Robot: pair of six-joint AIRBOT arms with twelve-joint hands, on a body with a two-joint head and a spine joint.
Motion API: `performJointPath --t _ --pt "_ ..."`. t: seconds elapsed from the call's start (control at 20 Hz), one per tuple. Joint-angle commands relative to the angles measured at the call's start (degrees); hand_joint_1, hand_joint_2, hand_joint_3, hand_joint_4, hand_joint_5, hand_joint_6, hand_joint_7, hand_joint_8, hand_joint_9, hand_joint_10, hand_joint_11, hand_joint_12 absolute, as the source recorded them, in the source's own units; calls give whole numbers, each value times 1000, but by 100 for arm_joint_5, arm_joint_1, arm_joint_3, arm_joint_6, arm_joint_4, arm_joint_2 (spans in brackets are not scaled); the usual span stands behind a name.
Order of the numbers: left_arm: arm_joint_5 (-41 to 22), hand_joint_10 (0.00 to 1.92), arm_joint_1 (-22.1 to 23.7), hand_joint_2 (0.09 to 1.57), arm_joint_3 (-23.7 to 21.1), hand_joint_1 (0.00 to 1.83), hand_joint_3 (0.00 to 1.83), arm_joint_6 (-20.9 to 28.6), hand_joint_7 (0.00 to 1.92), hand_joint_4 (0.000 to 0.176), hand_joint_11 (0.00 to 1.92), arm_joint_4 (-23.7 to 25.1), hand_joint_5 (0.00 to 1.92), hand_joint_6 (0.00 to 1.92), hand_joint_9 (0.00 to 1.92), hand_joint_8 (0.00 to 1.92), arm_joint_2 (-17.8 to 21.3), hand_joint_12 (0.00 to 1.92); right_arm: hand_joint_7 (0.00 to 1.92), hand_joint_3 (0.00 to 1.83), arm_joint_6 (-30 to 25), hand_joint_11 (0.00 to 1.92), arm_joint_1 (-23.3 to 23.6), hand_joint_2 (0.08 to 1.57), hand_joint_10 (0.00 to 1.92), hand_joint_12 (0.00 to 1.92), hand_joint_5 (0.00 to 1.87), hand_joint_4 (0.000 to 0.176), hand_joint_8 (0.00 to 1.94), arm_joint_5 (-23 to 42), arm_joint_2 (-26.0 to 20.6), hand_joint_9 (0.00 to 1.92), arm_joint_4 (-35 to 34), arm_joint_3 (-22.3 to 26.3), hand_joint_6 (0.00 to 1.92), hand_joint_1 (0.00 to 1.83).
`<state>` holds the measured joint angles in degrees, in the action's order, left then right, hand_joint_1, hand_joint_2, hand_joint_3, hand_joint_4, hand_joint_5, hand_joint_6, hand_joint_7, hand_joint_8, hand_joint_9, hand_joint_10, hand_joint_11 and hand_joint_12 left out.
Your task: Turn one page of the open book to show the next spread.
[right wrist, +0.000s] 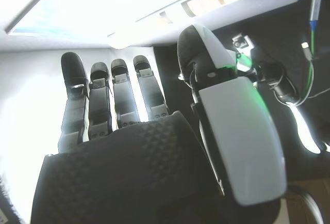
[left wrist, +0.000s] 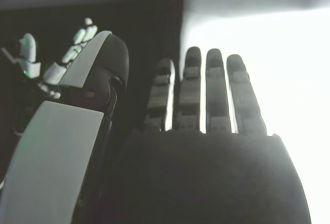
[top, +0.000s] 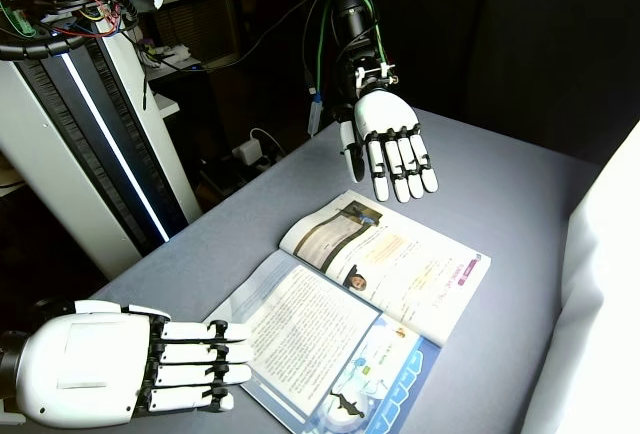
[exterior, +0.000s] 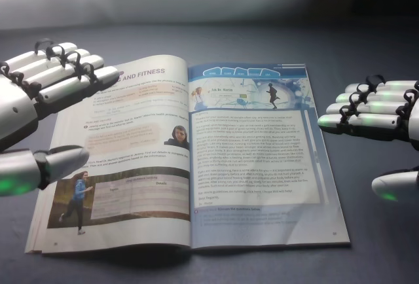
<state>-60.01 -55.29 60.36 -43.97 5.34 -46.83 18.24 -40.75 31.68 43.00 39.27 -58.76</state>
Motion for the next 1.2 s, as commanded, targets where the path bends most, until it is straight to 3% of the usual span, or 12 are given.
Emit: performJointPath --t 0.0,0.1,0.15,0.2,0.35,0.5,0.55,0.6,0.8,1.0,1.15 --pt "-662 0 37 1403 46 93 24 10 0 28 0 -163 0 0 0 0 -6 0 0 37 -28 0 58 1322 0 0 0 0 0 315 -38 0 -141 -4 0 0" --pt "-652 0 36 1400 51 89 18 10 0 38 0 -191 6 3 0 0 -9 0 0 33 -28 0 54 1323 0 0 0 0 0 248 -21 0 -107 -18 0 0" --pt "-663 0 23 1409 53 113 15 9 0 4 0 -222 33 10 0 0 -3 0 0 37 -28 0 58 1334 0 0 0 0 0 188 4 0 -55 -36 0 0" --pt "-676 0 12 1414 53 120 15 7 0 0 0 -240 47 15 0 0 2 0 0 35 -28 0 63 1334 0 0 13 0 0 147 27 0 -27 -52 6 0" --pt "-745 0 -57 1399 9 250 0 -58 0 7 0 -343 71 15 0 0 80 0 0 22 -188 0 212 1315 0 0 30 0 0 -157 154 0 384 -138 12 0" --pt "-821 0 -136 1393 -32 260 0 -114 0 29 0 -459 59 3 0 0 142 0 0 0 -686 0 540 1220 0 0 0 0 0 -589 336 0 1344 -228 0 0" --pt "-860 0 -170 1396 -44 265 0 -129 0 5 0 -496 69 6 0 0 159 0 0 0 -924 0 646 1218 0 0 0 0 0 -705 396 0 1728 -259 0 0" --pt "-887 0 -198 1392 -51 226 0 -139 0 0 0 -534 53 4 0 0 170 0 0 0 -1193 0 786 1231 0 0 0 0 0 -879 449 0 2319 -268 0 0" --pt "-892 0 -224 1384 -53 272 0 -141 0 0 0 -550 54 2 0 0 174 0 0 0 -2342 0 1140 1227 0 0 2 0 0 -1148 535 0 4001 -270 0 0" --pt "-889 0 -239 1370 -51 327 0 -142 0 0 0 -569 65 2 0 0 173 0 1 0 -2964 0 1215 1231 0 0 38 0 0 -1186 584 0 4824 -280 14 0" --pt "-900 0 -248 1366 -53 338 0 -142 0 0 0 -583 70 0 0 0 171 0 43 0 -3064 0 1215 1227 0 0 101 0 17 -1186 628 0 4951 -301 40 0"
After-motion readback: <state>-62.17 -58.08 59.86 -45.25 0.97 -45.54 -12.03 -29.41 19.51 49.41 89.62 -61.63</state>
